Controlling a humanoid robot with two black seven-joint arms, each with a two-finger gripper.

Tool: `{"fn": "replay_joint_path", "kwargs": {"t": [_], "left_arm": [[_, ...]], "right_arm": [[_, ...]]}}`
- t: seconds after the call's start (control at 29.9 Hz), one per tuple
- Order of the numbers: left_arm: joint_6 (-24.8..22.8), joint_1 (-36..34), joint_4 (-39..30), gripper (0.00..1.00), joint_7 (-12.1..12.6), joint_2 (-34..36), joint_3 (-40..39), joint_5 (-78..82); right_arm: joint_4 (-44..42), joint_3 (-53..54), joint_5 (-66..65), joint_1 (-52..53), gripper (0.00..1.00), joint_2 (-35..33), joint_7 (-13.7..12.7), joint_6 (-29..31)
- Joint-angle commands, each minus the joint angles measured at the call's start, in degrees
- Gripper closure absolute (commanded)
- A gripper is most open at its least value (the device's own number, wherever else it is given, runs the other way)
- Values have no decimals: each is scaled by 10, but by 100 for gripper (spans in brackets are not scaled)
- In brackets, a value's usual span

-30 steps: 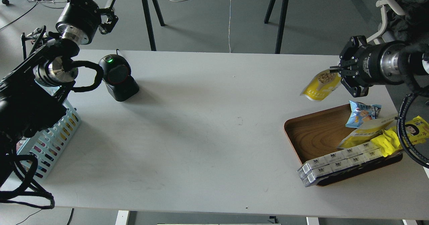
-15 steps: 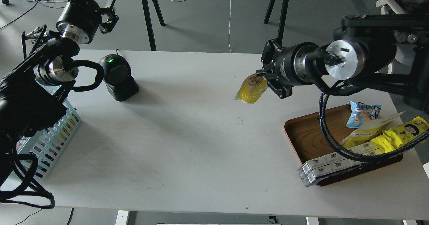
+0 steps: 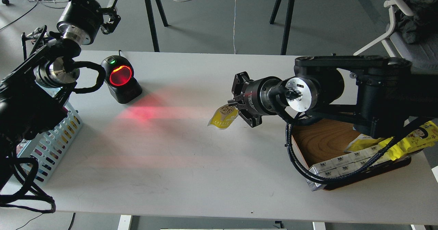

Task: Scan snack and place in basket
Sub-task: 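Carry the packet toward the scanner and release it on the table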

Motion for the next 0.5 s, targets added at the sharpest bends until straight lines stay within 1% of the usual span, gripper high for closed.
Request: {"fn": "replay_joint_path", "kwargs": {"t": [0.0, 0.03, 0.07, 0.1, 0.13, 0.17, 0.27, 0.33, 0.47], "left_arm": [[0, 0, 0, 0, 0, 1, -1, 0], [0, 0, 0, 0, 0, 1, -1, 0], [0, 0, 1, 0, 0, 1, -1, 0], [0, 1, 2, 0, 0, 1, -1, 0], [0, 0, 1, 0, 0, 1, -1, 0], [0, 1, 2, 0, 0, 1, -2, 0], [-2, 0, 2, 0, 1, 1, -2, 0], [-5, 0, 2, 0, 4, 3, -2, 0], [-7, -2, 3, 0, 2, 9, -3, -5]], "right_arm": [[-10, 0, -5, -4, 79, 14, -1, 0], [-12, 0, -6, -4, 70, 15, 0, 0], [-14, 0, -7, -4, 65, 15, 0, 0], [-14, 0, -12, -3, 57, 14, 0, 0], [-15, 0, -21, -3, 47, 14, 0, 0], [-16, 1, -30, -3, 40, 14, 0, 0], [-15, 3, -48, -2, 26, 11, 0, 0], [-12, 7, -48, -2, 19, 7, 0, 0], [-8, 36, -49, 1, 12, -7, 0, 0]]}}
